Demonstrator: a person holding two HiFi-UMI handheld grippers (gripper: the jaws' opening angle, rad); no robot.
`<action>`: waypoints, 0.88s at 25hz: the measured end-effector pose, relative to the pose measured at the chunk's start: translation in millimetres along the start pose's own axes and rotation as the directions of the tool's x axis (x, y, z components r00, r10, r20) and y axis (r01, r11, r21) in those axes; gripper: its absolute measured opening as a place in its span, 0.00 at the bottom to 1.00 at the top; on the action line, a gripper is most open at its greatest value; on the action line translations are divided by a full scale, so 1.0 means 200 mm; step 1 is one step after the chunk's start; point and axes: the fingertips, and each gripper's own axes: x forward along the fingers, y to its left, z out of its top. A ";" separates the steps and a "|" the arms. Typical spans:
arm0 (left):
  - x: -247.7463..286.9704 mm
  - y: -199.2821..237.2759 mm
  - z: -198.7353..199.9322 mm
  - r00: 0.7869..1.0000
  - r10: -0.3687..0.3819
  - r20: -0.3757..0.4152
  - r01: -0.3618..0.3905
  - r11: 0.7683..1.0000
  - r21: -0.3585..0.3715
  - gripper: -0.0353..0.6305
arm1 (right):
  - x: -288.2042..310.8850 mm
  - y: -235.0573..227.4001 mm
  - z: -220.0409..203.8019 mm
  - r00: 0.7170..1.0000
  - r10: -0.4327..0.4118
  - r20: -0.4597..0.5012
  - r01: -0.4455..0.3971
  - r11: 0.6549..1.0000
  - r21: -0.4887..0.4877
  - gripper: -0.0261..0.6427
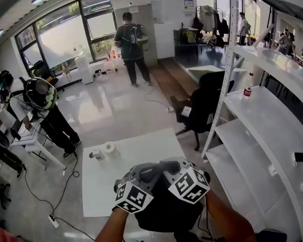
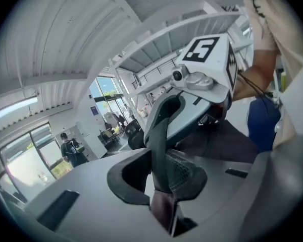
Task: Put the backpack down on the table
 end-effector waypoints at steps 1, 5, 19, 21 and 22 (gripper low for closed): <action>0.08 0.07 -0.07 0.999 0.006 -0.037 -0.006 1.000 0.002 0.14 | 0.11 -0.06 -0.05 1.000 0.022 -0.017 -0.022 1.000 0.005 0.08; 0.45 0.29 -0.39 0.992 -0.029 -0.119 0.017 0.995 -0.101 0.14 | 0.53 -0.29 -0.33 0.987 0.101 -0.124 -0.100 0.995 0.013 0.08; 0.93 0.57 -1.08 0.900 -0.003 -0.437 0.003 1.000 -0.002 0.49 | 0.89 -0.55 -1.09 0.937 0.107 -0.333 -0.097 0.994 0.048 0.36; 0.89 0.62 -1.11 0.885 0.029 -0.464 -0.003 0.998 0.056 0.50 | 0.87 -0.54 -1.10 0.942 0.102 -0.320 -0.083 0.994 0.074 0.36; 0.85 0.64 -1.12 0.886 0.038 -0.463 -0.012 0.998 0.058 0.50 | 0.86 -0.52 -1.09 0.945 0.095 -0.312 -0.074 0.994 0.079 0.35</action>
